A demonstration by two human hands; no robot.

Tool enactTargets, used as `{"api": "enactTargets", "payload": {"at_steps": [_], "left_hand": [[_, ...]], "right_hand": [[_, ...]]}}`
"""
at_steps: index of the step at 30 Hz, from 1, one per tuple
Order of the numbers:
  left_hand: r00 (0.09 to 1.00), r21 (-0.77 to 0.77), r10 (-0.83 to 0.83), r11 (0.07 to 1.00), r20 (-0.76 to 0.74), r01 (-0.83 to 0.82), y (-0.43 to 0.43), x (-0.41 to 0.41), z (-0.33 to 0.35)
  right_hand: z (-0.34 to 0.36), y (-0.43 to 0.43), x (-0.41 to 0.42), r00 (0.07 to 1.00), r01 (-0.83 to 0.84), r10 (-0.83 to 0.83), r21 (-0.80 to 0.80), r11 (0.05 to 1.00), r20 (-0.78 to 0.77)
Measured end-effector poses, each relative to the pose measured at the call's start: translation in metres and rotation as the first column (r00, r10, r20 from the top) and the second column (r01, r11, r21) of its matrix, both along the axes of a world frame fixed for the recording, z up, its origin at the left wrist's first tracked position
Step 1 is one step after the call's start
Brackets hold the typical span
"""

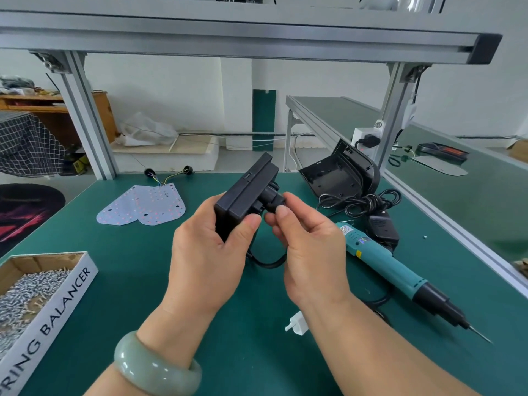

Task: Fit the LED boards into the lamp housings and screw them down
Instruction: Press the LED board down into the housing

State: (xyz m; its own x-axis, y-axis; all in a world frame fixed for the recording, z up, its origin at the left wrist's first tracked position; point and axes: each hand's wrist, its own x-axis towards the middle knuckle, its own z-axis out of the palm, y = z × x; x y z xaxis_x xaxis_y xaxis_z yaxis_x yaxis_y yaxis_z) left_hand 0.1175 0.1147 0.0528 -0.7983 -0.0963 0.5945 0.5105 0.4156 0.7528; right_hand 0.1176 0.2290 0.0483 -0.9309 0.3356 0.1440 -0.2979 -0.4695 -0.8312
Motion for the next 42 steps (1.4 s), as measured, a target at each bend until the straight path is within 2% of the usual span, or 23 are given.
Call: {"api": "enactTargets", "payload": {"at_steps": [5,8,11,13,16,19,21,23,25,30,37,40,42], "left_hand": [[1.0,0.0,0.008,1.0,0.003,-0.008,0.004,0.002,-0.001],[1.0,-0.009,0.01,1.0,-0.008,-0.01,0.006,0.004,-0.002],[1.0,-0.008,0.008,1.0,-0.008,-0.008,0.004,0.003,-0.001],[1.0,0.004,0.002,1.0,-0.006,-0.002,0.001,0.002,0.0],[0.999,0.05,-0.036,0.998,0.003,0.036,-0.003,0.003,0.002],[0.996,0.04,-0.084,0.996,0.006,0.084,-0.006,0.003,0.004],[0.996,0.0,-0.095,0.996,0.004,0.095,-0.007,0.003,0.004],[0.996,-0.026,-0.087,0.996,0.006,0.087,-0.007,0.004,0.004],[0.997,0.0,-0.072,0.997,0.004,0.073,-0.006,0.004,0.002],[1.0,0.075,-0.023,0.997,-0.007,0.023,0.0,0.003,0.001],[1.0,0.006,0.002,1.0,-0.012,-0.002,0.003,0.004,-0.001],[1.0,0.006,-0.003,1.0,-0.018,0.003,0.006,0.006,0.0],[1.0,0.033,0.002,0.999,-0.022,-0.001,0.007,0.005,0.0]], "right_hand": [[0.0,0.004,-0.005,0.994,-0.108,0.109,-0.065,0.992,0.015],[0.0,0.007,-0.007,0.975,-0.195,0.212,-0.216,0.957,0.062],[-0.002,0.011,-0.008,0.967,-0.241,0.252,-0.212,0.947,0.025],[-0.002,0.011,-0.007,0.971,-0.24,0.238,-0.088,0.967,-0.031],[-0.002,0.014,-0.004,0.976,-0.139,0.179,0.278,0.95,-0.121],[0.002,0.022,-0.002,0.974,0.077,0.066,0.585,0.807,-0.218],[0.004,0.025,-0.001,0.959,0.19,0.018,0.686,0.703,-0.284],[0.006,0.025,0.0,0.95,0.247,-0.015,0.718,0.651,-0.313],[0.006,0.027,-0.001,0.951,0.238,-0.02,0.69,0.683,-0.308],[0.001,0.019,-0.001,0.975,0.091,0.029,0.513,0.854,-0.222],[-0.01,0.012,-0.006,0.99,0.104,-0.042,0.487,0.867,-0.137],[-0.014,0.007,-0.007,0.993,0.055,-0.011,0.389,0.919,-0.114],[-0.014,0.005,-0.005,0.988,0.073,-0.004,0.449,0.89,-0.153]]}}
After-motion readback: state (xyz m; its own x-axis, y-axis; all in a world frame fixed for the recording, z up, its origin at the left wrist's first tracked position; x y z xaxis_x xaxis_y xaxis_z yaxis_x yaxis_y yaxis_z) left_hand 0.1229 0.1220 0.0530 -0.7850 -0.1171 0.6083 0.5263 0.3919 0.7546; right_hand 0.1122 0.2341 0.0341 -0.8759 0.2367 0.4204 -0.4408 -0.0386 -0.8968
